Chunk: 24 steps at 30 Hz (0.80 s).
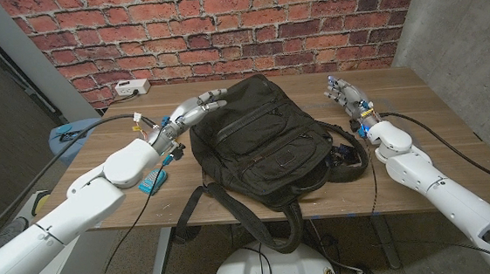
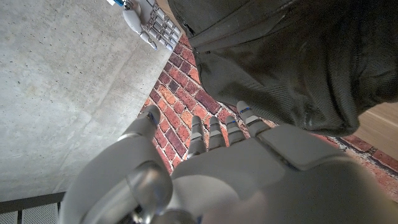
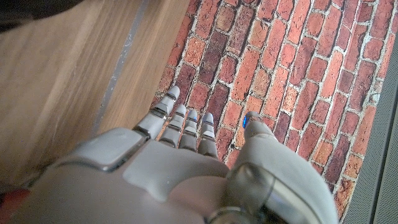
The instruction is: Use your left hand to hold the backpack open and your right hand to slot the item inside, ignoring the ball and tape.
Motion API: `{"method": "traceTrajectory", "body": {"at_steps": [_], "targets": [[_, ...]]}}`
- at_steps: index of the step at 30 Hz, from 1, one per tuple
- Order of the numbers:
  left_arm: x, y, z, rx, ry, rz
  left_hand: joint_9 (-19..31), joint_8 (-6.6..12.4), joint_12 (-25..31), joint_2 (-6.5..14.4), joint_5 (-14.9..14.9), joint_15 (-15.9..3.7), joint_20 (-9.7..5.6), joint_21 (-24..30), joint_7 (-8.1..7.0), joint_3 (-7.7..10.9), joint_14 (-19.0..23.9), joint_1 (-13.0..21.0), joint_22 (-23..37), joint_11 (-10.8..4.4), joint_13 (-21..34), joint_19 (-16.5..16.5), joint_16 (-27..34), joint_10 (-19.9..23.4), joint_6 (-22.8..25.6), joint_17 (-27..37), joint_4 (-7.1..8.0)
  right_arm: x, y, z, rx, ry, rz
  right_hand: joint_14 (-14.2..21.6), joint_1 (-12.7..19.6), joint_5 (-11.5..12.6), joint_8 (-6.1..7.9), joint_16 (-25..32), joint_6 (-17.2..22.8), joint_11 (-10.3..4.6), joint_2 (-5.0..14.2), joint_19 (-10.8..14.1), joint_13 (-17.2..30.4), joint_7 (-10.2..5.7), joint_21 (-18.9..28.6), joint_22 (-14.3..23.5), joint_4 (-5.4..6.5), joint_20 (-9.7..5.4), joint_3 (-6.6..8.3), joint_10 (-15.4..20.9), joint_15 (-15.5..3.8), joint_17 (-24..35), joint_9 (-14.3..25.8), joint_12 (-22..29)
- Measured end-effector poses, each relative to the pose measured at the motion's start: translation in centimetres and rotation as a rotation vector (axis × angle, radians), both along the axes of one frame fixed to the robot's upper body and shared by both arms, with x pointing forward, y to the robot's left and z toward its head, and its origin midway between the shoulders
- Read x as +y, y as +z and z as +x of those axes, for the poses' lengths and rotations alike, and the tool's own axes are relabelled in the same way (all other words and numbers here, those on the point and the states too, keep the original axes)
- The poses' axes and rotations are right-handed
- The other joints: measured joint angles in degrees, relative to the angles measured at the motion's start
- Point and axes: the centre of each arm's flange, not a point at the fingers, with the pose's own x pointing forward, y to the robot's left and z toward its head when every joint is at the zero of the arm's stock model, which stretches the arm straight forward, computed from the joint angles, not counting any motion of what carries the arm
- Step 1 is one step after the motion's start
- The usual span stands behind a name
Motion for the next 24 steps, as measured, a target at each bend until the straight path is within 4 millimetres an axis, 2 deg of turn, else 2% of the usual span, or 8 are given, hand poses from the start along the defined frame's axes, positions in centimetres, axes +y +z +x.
{"method": "traceTrajectory", "body": {"at_steps": [11,24], "targets": [[-1.5,-0.5,-1.2,0.000,0.014,0.034,0.0,0.00,0.0,-0.1,0.4,-0.20,0.00,0.0,-0.07,-0.24,0.2,-0.1,0.0,0.00,0.0,0.0,0.0,0.0,0.1,0.0,-0.23,-1.2,0.4,-0.1,-0.001,0.012,-0.016,0.0,0.0,0.0,0.00,0.0,0.0,0.00,0.00,0.0,0.0,0.00,0.0,0.0,0.00,0.00,0.00,0.0,0.00,0.0,0.0,0.0],[-2.2,-1.0,-2.5,-0.008,0.038,0.102,0.0,0.00,0.0,-0.1,0.9,-0.20,0.41,-0.4,0.24,-0.55,0.6,-0.1,0.0,-0.32,0.0,0.4,0.0,0.3,0.4,0.0,-0.87,-1.7,0.4,0.1,0.001,0.024,-0.023,0.0,0.0,0.0,0.00,0.0,0.0,0.00,0.00,0.0,0.0,0.00,0.0,0.0,0.01,0.01,0.00,0.0,0.00,0.0,0.0,0.0]]}}
